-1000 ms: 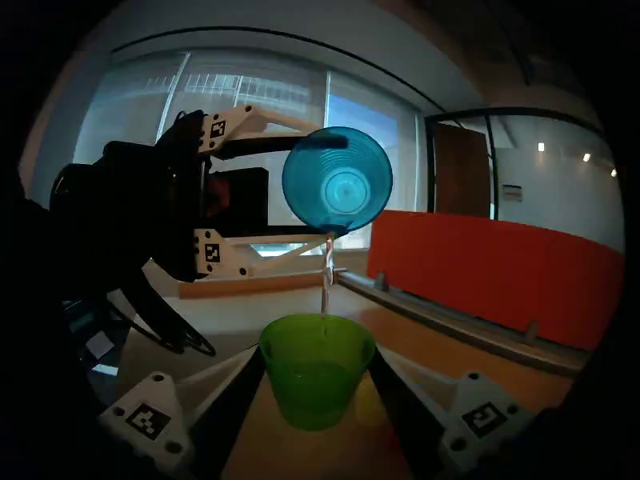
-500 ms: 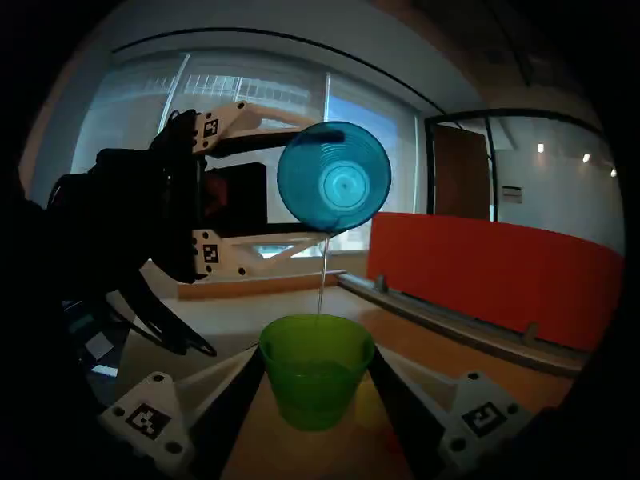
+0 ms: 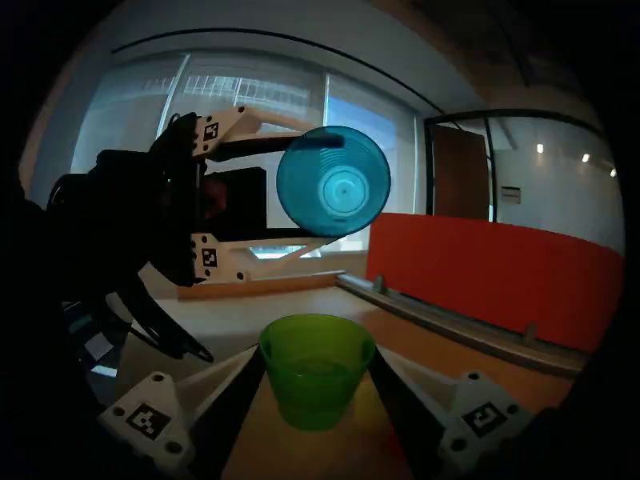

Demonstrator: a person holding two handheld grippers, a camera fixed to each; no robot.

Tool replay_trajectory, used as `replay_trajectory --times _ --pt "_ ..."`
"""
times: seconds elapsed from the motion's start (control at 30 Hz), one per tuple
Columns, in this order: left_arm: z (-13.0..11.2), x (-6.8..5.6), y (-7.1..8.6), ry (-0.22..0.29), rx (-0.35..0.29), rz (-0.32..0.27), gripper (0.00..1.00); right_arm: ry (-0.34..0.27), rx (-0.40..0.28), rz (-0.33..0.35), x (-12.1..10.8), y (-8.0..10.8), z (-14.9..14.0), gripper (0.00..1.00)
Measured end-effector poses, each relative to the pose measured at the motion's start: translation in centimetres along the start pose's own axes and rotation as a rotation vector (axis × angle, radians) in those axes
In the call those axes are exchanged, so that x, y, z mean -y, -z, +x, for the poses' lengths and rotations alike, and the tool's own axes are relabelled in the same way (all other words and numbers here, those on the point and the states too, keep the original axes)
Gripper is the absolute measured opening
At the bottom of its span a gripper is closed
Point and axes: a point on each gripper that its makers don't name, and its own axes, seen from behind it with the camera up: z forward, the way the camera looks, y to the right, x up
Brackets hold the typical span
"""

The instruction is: Pour water

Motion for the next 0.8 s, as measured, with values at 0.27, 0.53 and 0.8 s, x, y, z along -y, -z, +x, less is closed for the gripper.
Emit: replay_trajectory --times 0.27,0.53,0.8 --pt "-1.1 -0.9 0.0 0.194 0.022 -0.019 0.83 -0.001 -0.003 -0.010 -0.2 0.2 -0.1 0.91" --pt "-2.2 -1.8 -0.1 0.433 0.042 -0.047 0.83 0.000 -0.011 -0.019 -0.4 0.7 -0.1 0.91" --pt "-2.7 -2.2 0.2 0.659 0.048 -0.064 0.83 0.009 -0.016 -0.026 -0.5 1.1 0.1 0.91"
